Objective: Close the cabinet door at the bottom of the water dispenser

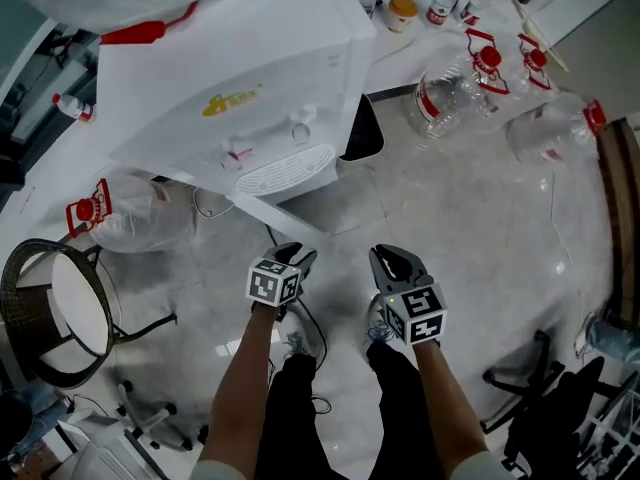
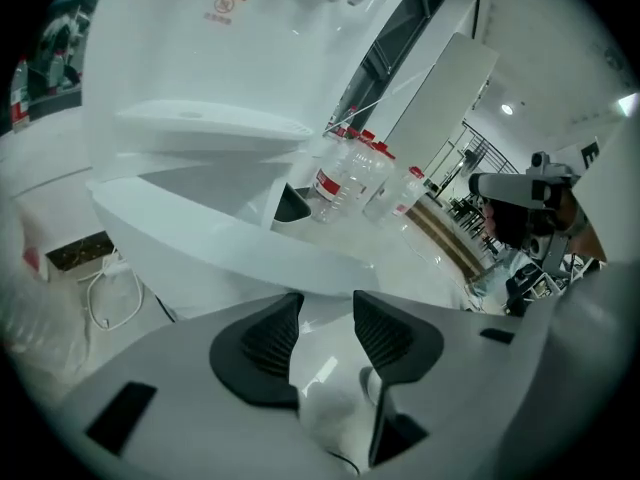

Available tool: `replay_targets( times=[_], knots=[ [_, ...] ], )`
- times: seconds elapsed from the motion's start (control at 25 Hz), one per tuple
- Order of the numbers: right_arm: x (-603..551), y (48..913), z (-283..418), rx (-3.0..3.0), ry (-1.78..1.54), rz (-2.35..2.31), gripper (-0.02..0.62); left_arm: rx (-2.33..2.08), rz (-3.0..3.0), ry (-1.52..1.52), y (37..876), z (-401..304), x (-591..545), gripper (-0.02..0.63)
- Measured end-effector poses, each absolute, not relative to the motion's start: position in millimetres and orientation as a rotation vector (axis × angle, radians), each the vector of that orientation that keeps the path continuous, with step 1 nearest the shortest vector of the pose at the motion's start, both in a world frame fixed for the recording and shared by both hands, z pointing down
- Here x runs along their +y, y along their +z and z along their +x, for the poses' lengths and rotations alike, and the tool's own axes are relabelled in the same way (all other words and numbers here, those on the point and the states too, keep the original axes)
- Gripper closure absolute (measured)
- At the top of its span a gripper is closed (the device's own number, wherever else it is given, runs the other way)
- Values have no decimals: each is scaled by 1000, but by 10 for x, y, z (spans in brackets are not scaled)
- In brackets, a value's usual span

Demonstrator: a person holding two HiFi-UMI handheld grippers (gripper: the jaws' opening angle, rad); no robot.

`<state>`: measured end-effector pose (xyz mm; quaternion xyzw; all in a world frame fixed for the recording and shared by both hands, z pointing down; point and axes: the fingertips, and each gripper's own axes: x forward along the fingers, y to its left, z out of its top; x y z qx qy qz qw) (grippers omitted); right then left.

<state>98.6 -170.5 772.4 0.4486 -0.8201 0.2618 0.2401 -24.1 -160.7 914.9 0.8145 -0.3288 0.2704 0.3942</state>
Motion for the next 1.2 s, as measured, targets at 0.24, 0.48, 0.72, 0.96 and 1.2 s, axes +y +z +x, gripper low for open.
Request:
replay_targets(
  times=[0.24,0.48,0.72,0.96,1.2],
  knots=[
    [-1827,7807,1205,-2243,699,1235,534,-860,2086,765,9264,1,-1940,436],
    [-2006,7974,1432,-2225,708,1267,534,-917,2068,724,9394,210,-2276,436],
    [-2257,8100,1588,-2208,686,1295,534,-1004,2045,652,9472,284,-2648,436],
    [-2488,8162,1662,-2208,668,1319,534,-1060,2051,611,9519,286,-2993,436],
    [-2700,8144,1682,-2229,650,1341,534,-1143,2044,572,9579,270,-3302,436]
  ],
)
